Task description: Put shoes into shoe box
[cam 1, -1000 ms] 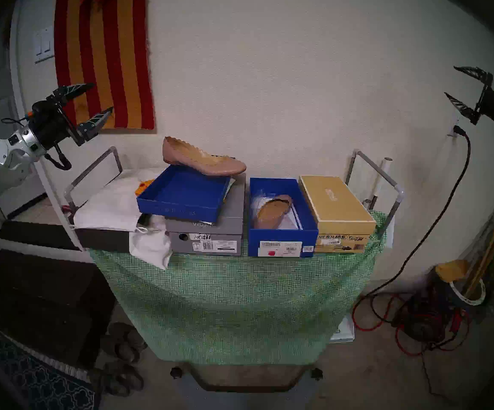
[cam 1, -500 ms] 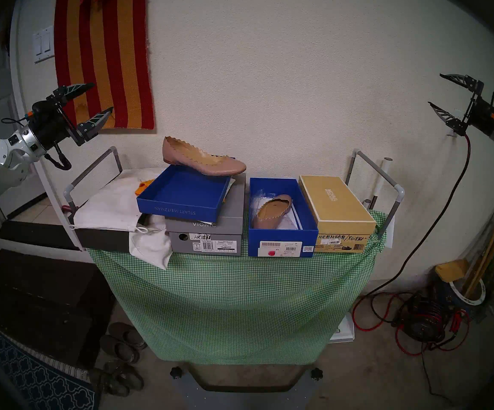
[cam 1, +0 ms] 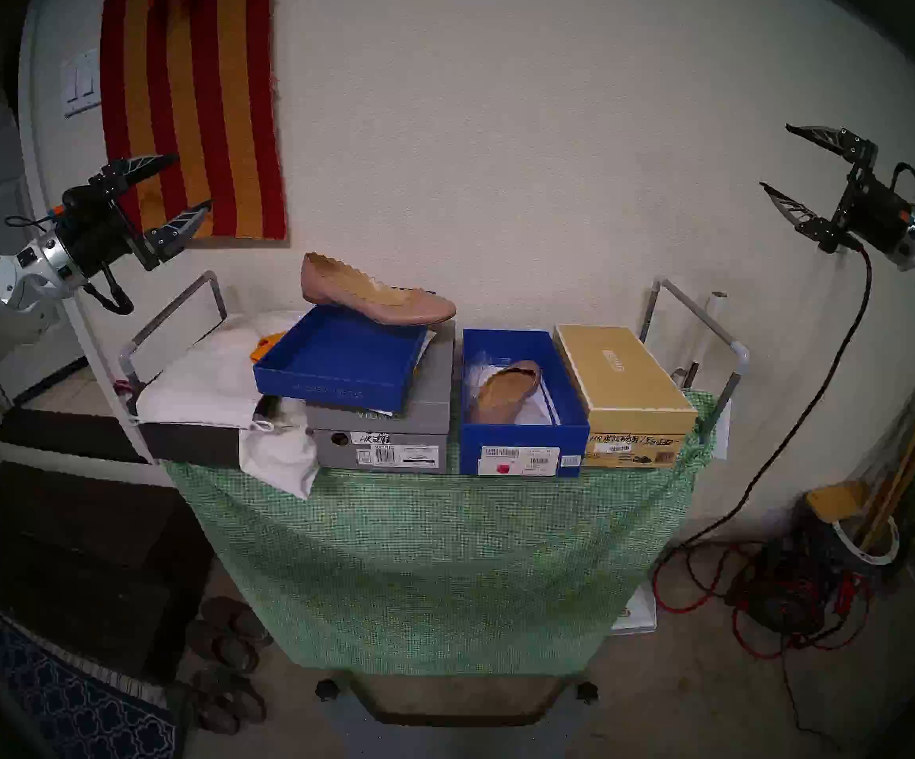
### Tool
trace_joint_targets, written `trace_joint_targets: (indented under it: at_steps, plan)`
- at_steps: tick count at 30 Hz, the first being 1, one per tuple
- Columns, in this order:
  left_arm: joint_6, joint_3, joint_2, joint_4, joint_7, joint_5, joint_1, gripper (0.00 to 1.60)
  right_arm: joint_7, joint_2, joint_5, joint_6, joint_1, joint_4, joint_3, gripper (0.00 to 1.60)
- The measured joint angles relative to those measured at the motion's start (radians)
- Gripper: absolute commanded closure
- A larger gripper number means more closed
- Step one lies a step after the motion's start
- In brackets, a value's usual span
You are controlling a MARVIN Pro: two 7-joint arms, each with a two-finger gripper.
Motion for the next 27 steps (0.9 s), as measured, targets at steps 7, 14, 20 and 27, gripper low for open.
trace_joint_targets:
  at_steps: [7,14,20,27]
  plan:
    - [0.001,-0.050,-0.077,-0.038,-0.037,0.049,-0.026,0.00,-0.024,0.024,0.001,0.000,-0.011,-0.110,0.003,0.00]
    - [0.023,-0.093,-0.154,-0.075,-0.076,0.103,-0.040,0.00,-0.048,0.038,0.000,0.000,-0.020,-0.176,0.005,0.00]
    - [0.053,-0.112,-0.218,-0.093,-0.112,0.147,-0.041,0.00,-0.071,0.047,-0.001,0.000,-0.027,-0.217,0.007,0.00]
    - [0.111,-0.119,-0.298,-0.081,-0.147,0.193,-0.026,0.00,-0.101,0.055,-0.006,0.000,-0.035,-0.253,0.010,0.00]
